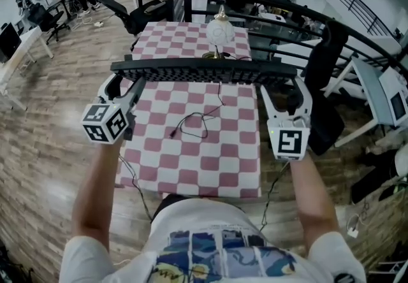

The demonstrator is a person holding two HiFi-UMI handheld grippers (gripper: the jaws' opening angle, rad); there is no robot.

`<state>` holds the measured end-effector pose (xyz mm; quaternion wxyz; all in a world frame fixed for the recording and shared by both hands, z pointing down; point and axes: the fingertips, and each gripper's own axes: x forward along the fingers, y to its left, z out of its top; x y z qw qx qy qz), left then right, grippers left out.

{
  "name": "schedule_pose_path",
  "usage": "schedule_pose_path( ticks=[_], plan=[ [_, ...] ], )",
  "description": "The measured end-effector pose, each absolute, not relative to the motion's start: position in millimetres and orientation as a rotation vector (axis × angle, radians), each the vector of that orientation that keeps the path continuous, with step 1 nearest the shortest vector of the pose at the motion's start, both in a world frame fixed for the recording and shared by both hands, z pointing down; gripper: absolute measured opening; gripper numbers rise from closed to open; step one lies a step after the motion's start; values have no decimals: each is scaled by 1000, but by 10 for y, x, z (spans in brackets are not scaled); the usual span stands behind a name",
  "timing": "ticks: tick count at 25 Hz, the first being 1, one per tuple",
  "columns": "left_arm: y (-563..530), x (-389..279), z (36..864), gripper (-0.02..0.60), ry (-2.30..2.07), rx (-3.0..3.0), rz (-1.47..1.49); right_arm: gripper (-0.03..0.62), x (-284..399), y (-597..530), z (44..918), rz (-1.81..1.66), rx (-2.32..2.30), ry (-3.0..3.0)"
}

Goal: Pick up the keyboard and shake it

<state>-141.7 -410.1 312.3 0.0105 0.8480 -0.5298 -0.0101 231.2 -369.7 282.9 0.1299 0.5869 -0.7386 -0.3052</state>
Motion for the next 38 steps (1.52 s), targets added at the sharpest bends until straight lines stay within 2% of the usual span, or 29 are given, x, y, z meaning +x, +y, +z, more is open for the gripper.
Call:
schedule_pose_path(
  ticks=[19, 38],
  plan=[
    [-4105, -1395, 2572, 293, -1731, 2743, -104, 308, 2357, -3656, 2408, -1040, 1772, -2074],
    [-4053, -1412, 2415, 293, -1777, 2759, -138, 307, 2350, -3651, 2286, -1075, 1783, -2062]
  ],
)
